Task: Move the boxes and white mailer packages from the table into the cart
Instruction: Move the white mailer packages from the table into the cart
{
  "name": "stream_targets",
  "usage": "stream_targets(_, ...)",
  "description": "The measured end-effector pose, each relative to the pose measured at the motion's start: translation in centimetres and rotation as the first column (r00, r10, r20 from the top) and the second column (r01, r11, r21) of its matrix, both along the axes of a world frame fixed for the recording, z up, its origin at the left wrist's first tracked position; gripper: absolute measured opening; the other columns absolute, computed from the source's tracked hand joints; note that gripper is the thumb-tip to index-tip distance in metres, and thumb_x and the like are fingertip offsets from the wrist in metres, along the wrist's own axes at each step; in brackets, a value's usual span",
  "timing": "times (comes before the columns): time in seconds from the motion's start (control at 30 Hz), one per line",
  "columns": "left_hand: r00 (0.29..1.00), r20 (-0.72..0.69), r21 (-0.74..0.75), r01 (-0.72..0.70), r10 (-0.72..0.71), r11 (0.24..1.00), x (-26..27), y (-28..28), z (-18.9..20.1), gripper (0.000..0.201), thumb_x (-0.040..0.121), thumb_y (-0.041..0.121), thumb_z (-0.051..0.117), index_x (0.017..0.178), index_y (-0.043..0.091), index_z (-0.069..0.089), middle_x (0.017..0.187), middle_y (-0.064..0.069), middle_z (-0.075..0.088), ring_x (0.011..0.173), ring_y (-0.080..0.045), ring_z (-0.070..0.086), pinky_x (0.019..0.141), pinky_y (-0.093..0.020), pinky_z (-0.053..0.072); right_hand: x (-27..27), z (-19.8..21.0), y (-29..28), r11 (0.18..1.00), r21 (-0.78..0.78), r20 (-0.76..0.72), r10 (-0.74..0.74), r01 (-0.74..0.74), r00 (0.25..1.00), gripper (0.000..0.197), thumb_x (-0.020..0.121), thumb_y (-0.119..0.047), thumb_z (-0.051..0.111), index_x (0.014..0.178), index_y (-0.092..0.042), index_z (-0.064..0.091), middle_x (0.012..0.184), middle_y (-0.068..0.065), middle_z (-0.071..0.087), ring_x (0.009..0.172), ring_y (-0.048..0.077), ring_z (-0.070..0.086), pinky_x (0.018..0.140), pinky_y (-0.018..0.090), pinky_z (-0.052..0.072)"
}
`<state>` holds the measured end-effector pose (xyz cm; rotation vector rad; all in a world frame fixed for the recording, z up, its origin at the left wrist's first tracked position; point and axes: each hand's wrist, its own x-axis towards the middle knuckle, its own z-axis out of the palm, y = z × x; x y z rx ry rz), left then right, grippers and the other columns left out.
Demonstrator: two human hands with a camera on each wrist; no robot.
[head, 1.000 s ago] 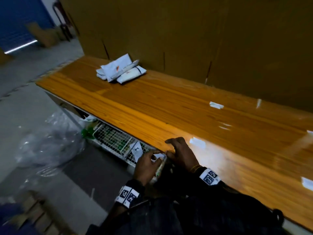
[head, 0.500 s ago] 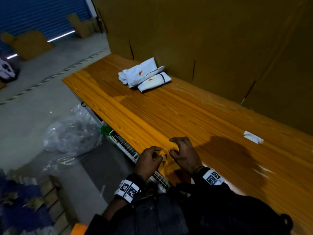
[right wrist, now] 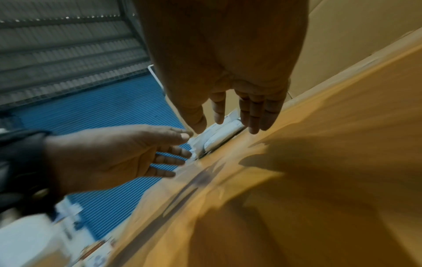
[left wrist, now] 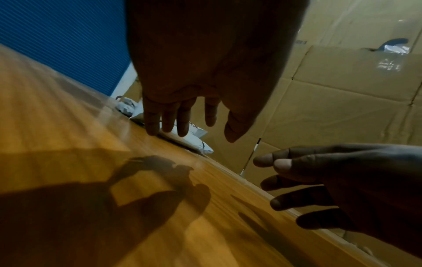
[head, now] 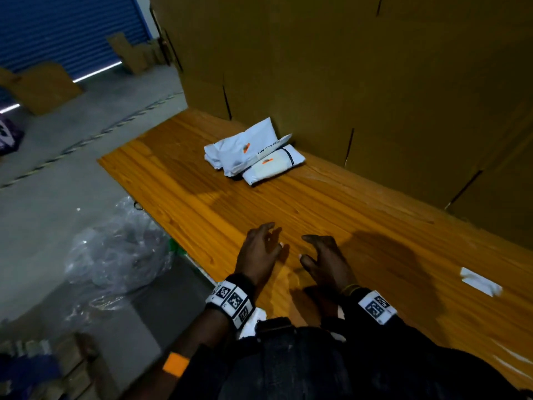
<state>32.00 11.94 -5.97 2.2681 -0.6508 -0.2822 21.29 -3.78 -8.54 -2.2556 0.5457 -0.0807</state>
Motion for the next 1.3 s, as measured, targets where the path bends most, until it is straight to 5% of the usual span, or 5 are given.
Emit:
stream_targets(0.57, 0.933, 0.255, 0.396, 0.139, -0.254, 0.908, 28.5, -7.9, 0.7, 0.084, 0.085, 0.032, 0.065, 0.154, 0.032, 0.016, 0.154, -0.015, 0.028, 0.130, -0.036, 0.043, 0.104, -0.048, 0.041, 26.7, 1.7, -1.2, 0.949, -0.307, -0.105, -0.104, 0.067, 0.989, 0.058, 0.094, -0.038, 0.054, 0.149, -0.031, 0.033, 0.162, 0.004, 0.012, 0.147, 0.029, 0.017, 0.113, 0.046, 0.030)
stream_targets(0.83, 0.985, -0.114, 0.095, 0.143, -0.132, 0.985, 34.1, -5.6, 1.3, 0.073, 0.084, 0.012, 0.053, 0.149, 0.035, 0.030, 0.135, -0.004, 0.056, 0.116, -0.027, 0.057, 0.092, -0.030, 0.045, 32.5, 2.5, -2.3, 0.938, -0.347, -0.361, -0.108, -0.026, 0.926, 0.052, 0.100, -0.044, 0.038, 0.150, -0.036, 0.026, 0.162, -0.003, 0.012, 0.149, 0.029, 0.002, 0.110, 0.064, 0.020)
stream_targets(1.07, 0.768, -0.594, -0.286, 0.077, -0.240, 0.955, 34.8, -1.1, -1.4, 0.053, 0.083, 0.004, 0.058, 0.135, 0.015, 0.052, 0.125, -0.011, 0.064, 0.113, -0.031, 0.062, 0.082, -0.038, 0.054, 31.5, 3.0, -2.8, 0.912, -0.356, -0.239, -0.300, 0.204, 0.923, 0.050, 0.084, -0.064, 0.056, 0.113, -0.023, 0.063, 0.131, 0.012, 0.046, 0.125, 0.033, 0.040, 0.099, 0.056, 0.040)
stream_targets(1.2, 0.970, -0.172, 0.092, 0.187, -0.169, 0.978, 33.2, 0.3, -2.7, 0.067, 0.083, 0.023, 0.064, 0.145, 0.029, 0.040, 0.135, -0.005, 0.056, 0.119, -0.030, 0.055, 0.094, -0.040, 0.048, 30.2, 2.5, -2.1, 0.862, -0.435, -0.256, -0.397, 0.261, 0.881, 0.056, 0.083, -0.048, 0.062, 0.130, -0.021, 0.047, 0.131, 0.017, 0.041, 0.118, 0.039, 0.042, 0.087, 0.052, 0.046)
stream_targets(1.3, 0.977, 0.166, 0.186, 0.099, -0.131, 0.977, 30.9, 0.0, -1.4, 0.072, 0.083, 0.034, 0.062, 0.148, 0.028, 0.033, 0.133, -0.012, 0.052, 0.117, -0.035, 0.051, 0.092, -0.044, 0.046, 29.1, 2.4, -1.6, 0.840, -0.422, -0.237, -0.466, 0.342, 0.853, 0.059, 0.083, -0.041, 0.062, 0.136, -0.031, 0.039, 0.130, 0.016, 0.037, 0.117, 0.039, 0.040, 0.086, 0.054, 0.046)
